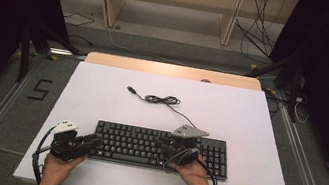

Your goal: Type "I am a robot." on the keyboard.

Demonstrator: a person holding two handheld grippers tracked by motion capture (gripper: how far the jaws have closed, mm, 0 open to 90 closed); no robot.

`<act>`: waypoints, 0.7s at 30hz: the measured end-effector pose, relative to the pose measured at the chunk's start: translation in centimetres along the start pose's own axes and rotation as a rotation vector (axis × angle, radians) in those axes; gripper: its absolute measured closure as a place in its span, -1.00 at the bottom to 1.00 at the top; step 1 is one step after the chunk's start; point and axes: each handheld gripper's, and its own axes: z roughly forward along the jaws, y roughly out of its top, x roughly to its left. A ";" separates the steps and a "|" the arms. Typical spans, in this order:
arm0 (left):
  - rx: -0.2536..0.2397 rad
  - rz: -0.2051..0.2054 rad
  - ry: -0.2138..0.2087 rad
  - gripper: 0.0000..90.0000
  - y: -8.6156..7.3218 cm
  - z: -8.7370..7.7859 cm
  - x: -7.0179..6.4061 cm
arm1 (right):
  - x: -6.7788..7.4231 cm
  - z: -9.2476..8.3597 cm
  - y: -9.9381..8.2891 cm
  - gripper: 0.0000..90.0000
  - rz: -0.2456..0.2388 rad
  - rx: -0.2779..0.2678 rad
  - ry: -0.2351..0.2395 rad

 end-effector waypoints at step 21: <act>0.093 0.029 0.031 0.98 0.0 1.1 0.1 | 0.9 5.0 0.8 1.00 0.008 0.114 -0.021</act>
